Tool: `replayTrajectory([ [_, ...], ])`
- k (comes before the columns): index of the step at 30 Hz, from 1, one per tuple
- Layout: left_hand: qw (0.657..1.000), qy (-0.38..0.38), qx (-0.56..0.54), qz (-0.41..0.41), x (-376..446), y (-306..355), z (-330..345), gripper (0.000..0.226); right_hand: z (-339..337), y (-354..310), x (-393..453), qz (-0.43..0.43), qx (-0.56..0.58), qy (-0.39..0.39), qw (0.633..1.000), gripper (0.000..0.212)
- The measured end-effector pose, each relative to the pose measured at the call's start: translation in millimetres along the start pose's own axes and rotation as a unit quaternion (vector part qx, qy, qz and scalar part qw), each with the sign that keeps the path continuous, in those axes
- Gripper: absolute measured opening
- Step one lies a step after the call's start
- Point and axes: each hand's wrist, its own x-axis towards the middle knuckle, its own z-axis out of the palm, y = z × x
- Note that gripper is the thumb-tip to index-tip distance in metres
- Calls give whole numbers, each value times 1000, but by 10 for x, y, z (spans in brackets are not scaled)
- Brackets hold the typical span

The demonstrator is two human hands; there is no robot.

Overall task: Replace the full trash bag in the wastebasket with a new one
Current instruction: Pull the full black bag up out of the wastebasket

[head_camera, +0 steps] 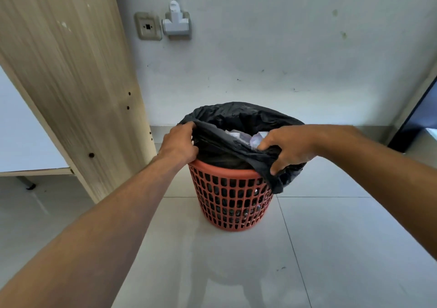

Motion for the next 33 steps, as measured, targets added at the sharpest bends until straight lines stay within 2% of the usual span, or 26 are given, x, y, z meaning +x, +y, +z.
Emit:
replayTrajectory([
  [1,1000,-2,1,7,-8,-20,-24,60,-29,19,-5,-8,3,36,999,43],
  [3,1000,-2,-16,21,-34,-68,-67,62,-51,66,20,23,-3,160,987,44],
  [5,999,-5,-24,37,-49,-128,-91,66,-18,92,66,104,-21,303,947,34],
  [6,999,-10,-20,46,-51,-148,-96,67,11,96,86,150,-15,345,926,29],
  [7,998,-19,-12,52,-50,-156,-101,69,44,101,108,194,2,351,916,35],
  [9,999,-35,7,39,-50,-129,-105,70,130,102,128,260,30,303,916,54],
  [11,999,-42,15,9,-33,-59,-98,61,173,67,167,276,34,292,915,60],
  [13,999,-32,-7,-32,3,61,-91,47,202,10,205,209,86,341,912,50],
  [15,998,-1,-19,-52,51,194,-76,40,218,-57,211,37,212,357,909,43],
  [16,997,21,-41,-64,53,266,-86,41,234,-88,173,-63,249,344,903,49],
  [17,990,54,-95,-85,73,319,-97,43,258,-100,129,-134,253,337,897,55],
  [18,973,84,-180,-121,103,348,-123,45,271,-85,109,-165,233,359,889,58],
  [19,938,102,-286,-164,125,371,-165,48,272,-50,111,-150,209,412,874,57],
  [20,886,101,-401,-208,137,388,-221,52,280,9,150,-97,189,477,853,56],
  [21,837,103,-483,-236,174,360,-241,54,286,72,188,-5,180,526,832,56],
  [22,810,101,-522,-247,197,310,-247,51,273,145,217,113,195,524,822,59],
  [23,809,98,-525,-245,203,268,-241,42,247,223,244,232,239,468,819,66],
  [24,818,98,-514,-238,197,240,-225,29,236,282,249,324,295,380,814,72],
  [25,826,102,-501,-236,187,235,-207,16,264,327,250,372,336,298,812,74],
  [26,831,100,-496,-230,170,240,-196,16,305,357,237,384,353,243,818,68],
  [27,834,96,-493,-226,173,236,-173,27,331,371,219,373,362,230,823,55],
  [29,838,85,-494,-218,167,266,-159,41,376,386,193,349,367,279,816,30],
  [30,844,81,-489,-206,182,284,-160,44,381,399,203,334,374,315,806,29],
  [33,858,98,-486,-134,209,385,-259,45,277,372,219,256,404,435,763,51],
])
